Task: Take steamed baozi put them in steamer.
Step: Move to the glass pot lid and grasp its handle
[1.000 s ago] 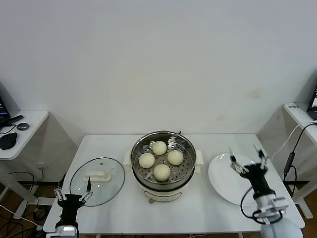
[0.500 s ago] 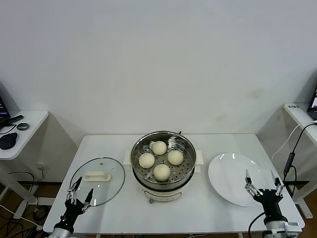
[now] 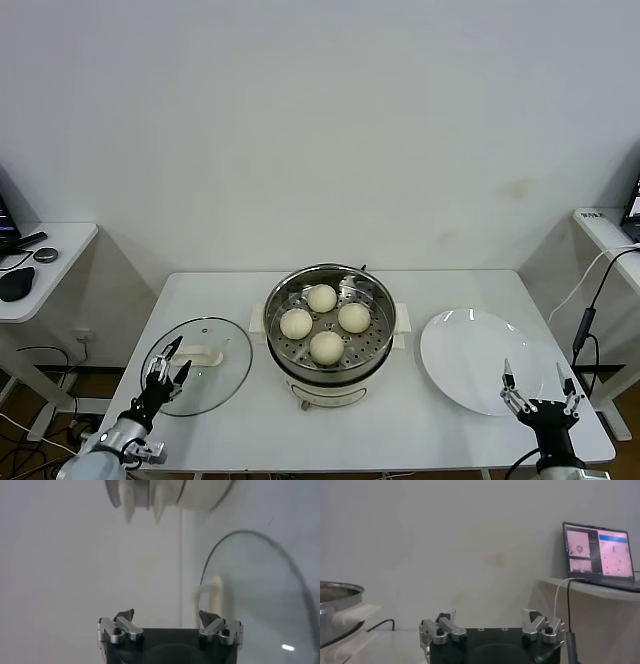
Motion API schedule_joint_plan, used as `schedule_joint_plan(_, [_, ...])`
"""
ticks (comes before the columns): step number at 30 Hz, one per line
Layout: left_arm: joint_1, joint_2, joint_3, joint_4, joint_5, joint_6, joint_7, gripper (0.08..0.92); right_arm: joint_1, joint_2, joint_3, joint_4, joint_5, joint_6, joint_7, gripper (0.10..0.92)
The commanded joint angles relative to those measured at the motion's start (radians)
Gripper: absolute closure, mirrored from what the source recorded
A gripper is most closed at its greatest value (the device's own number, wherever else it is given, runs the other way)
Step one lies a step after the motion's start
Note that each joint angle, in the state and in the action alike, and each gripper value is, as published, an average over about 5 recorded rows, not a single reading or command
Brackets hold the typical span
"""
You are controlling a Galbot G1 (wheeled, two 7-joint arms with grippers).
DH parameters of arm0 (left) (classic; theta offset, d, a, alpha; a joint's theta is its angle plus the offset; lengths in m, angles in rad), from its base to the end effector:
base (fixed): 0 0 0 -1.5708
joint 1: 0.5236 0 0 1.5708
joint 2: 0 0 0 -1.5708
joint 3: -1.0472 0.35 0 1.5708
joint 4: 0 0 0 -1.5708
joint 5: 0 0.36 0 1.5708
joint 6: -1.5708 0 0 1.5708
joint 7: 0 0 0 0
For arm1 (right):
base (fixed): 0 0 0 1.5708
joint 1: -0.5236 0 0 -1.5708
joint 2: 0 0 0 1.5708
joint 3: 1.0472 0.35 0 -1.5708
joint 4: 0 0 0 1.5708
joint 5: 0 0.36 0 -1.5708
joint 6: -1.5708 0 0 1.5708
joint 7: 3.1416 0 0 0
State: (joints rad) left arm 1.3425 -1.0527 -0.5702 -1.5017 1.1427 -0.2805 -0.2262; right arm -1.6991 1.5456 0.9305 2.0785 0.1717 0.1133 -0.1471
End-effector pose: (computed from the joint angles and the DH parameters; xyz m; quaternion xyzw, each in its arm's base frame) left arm 0.2509 0.2002 -0.4080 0.1208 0.6923 0.7105 0.0354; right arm 0.1254 -0.1289 -0.3118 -0.0923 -0.9947 0.0462 0.0015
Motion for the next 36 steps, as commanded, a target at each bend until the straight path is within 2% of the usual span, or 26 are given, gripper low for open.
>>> schedule_joint_plan(1, [-0.155,0.023,0.037,0.137,0.075,-0.012,0.023,0.177,-0.026,0.021,0.003,0.021,-0.011,0.006,0.003,0.203])
schedule_joint_plan(11, [-0.159,0.016,0.039,0.154,0.079,-0.013,0.032,0.177,-0.034,0.014,-0.003,0.022,-0.01,0.011,0.0,0.203])
schedule_joint_plan(26, [-0.241,-0.002,0.069,0.218,0.105,-0.023,0.048,0.18,-0.039,0.021,-0.019,0.025,-0.018,0.019,-0.003,0.203])
schedule_joint_plan(29, [-0.246,-0.005,0.071,0.227,0.111,-0.027,0.051,0.222,-0.043,0.024,-0.022,0.031,-0.019,0.018,-0.003,0.203])
schedule_joint_plan(36, [-0.245,-0.013,0.067,0.248,0.105,-0.043,0.052,0.424,-0.047,0.025,-0.029,0.041,-0.017,0.012,-0.004,0.203])
